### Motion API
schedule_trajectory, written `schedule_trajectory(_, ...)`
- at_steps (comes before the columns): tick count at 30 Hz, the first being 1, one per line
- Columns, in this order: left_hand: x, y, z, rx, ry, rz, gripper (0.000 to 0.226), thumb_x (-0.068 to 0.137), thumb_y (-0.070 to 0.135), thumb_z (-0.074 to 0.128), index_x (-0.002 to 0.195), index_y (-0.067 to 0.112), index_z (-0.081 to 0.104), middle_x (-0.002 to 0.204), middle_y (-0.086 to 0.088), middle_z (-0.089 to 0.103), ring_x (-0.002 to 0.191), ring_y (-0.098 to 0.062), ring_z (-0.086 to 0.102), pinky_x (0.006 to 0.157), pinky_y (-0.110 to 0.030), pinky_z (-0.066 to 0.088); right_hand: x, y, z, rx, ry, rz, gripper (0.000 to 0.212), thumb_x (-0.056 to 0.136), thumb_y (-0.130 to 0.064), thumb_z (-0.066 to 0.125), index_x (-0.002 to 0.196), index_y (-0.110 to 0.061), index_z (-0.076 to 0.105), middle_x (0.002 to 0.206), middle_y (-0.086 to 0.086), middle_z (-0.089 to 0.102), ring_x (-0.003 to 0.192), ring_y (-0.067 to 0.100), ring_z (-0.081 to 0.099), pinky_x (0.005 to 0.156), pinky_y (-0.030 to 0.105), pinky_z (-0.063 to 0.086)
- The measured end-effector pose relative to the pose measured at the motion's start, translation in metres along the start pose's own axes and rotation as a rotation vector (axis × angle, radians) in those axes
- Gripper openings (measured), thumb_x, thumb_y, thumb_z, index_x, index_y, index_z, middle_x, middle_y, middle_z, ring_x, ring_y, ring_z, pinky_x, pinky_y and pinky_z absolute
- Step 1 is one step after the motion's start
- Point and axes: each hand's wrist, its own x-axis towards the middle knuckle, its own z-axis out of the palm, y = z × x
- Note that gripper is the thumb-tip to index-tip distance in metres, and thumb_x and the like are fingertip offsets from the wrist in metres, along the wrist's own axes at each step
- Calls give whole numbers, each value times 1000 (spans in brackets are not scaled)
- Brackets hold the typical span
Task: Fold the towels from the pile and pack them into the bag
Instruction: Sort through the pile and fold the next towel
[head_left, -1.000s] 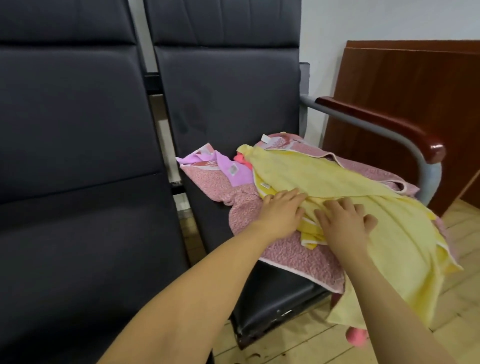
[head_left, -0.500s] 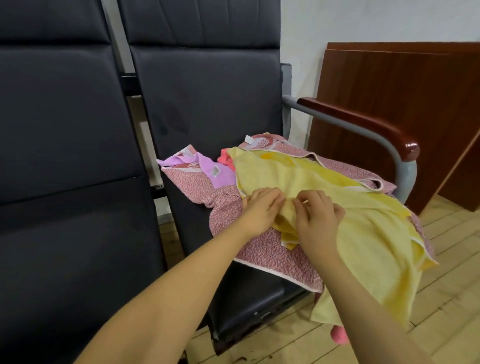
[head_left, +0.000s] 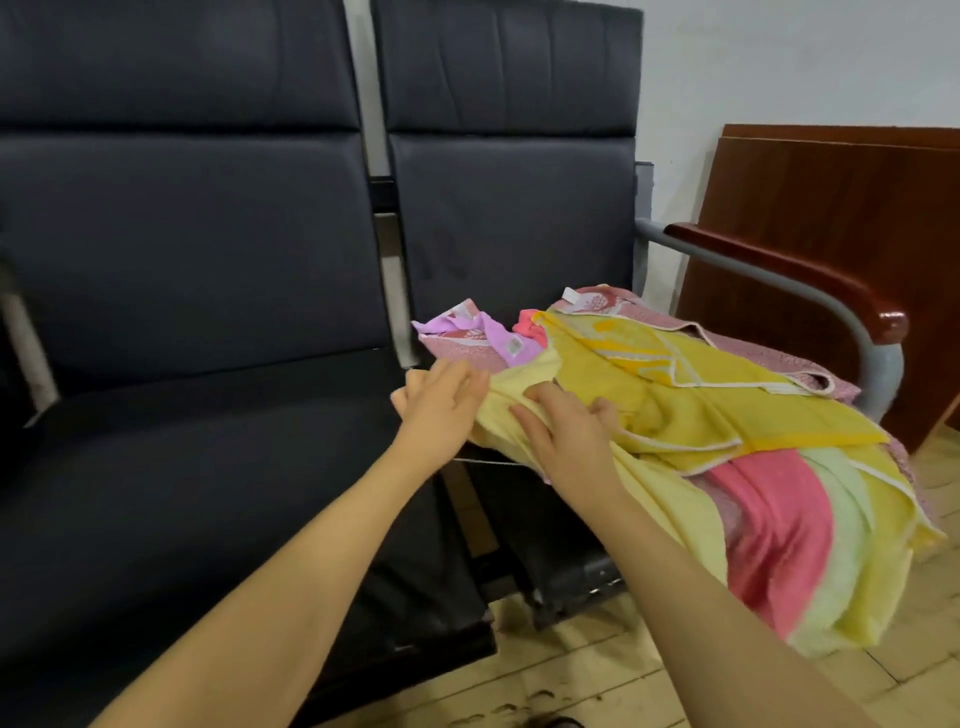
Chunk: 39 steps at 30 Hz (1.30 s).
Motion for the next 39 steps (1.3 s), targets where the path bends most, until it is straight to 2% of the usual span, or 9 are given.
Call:
schedule_trajectory(4, -20, -40, -59, 77, 78, -52, 31, 100, 42, 34, 73, 28, 39, 82, 10, 38, 101, -17, 32, 90, -34, 22, 9, -65, 20, 70, -110, -136, 26, 97, -37, 45, 95, -17, 63, 86, -3, 67, 82, 22, 60, 72, 31, 14)
schedule_trajectory(9, -41, -87, -124, 235, 197, -90, 28, 100, 43, 33, 85, 24, 48, 92, 6, 43, 99, -17, 32, 84, -32, 20, 15, -136, 47, 275, -282, -170, 21, 100, -32, 46, 113, -21, 58, 107, -10, 61, 101, 12, 53, 81, 28, 17)
schedule_trajectory(13, -59, -128, -163, 391, 271, -205, 28, 101, 42, 32, 95, 21, 50, 99, 3, 43, 101, -20, 33, 83, -32, 19, 11, -182, 71, 390, -465, -166, 20, 96, -25, 53, 116, -26, 57, 109, -15, 56, 96, 5, 51, 97, 31, 30)
schedule_trajectory(17, -80, -166, -182, 470, 306, -389, 31, 102, 39, 32, 106, 15, 51, 110, -5, 46, 108, -29, 37, 89, -37, 25, -3, -207, 87, 480, -649, -100, 19, 95, -26, 56, 113, -32, 57, 107, -15, 56, 93, 4, 53, 100, 29, 29)
schedule_trajectory(21, -101, -187, -183, 557, 152, -466, 34, 100, 37, 38, 128, 18, 43, 136, -9, 39, 126, -33, 33, 103, -42, 25, -17, -210, 97, 339, -807, -167, 28, 98, -36, 48, 124, -29, 57, 124, -14, 55, 109, 6, 51, 103, 32, 22)
schedule_trajectory(27, -122, -176, -179, 669, -563, -248, 50, 103, 44, 14, 152, 34, 12, 161, 5, -2, 147, -22, -8, 117, -44, -4, -34, -188, 102, 9, -1129, -294, 43, 102, -44, 29, 141, -31, 40, 141, -9, 48, 134, 13, 37, 109, 32, 9)
schedule_trajectory(29, -130, -180, -174, 704, -702, -279, 51, 103, 46, 9, 152, 35, 4, 160, 6, -9, 146, -22, -16, 115, -47, -14, -38, -177, 104, -34, -1244, -267, 49, 103, -47, 19, 149, -32, 26, 155, -13, 27, 146, 11, 16, 115, 34, -2)
schedule_trajectory(32, -131, -190, -170, 777, -718, -257, 52, 102, 47, 6, 152, 35, 0, 160, 7, -11, 145, -22, -20, 111, -47, -21, -41, -172, 113, -105, -1277, -273, 54, 101, -51, 8, 153, -33, 8, 159, -20, 2, 146, 2, -6, 116, 36, -17)
schedule_trajectory(39, -106, -218, -164, 752, -626, -314, 54, 101, 49, 6, 152, 33, -3, 159, 2, -16, 144, -25, -23, 111, -44, -22, -32, -183, 156, -159, -1213, -233, 57, 100, -53, 3, 153, -31, -1, 159, -17, -4, 146, 7, -9, 115, 42, -18)
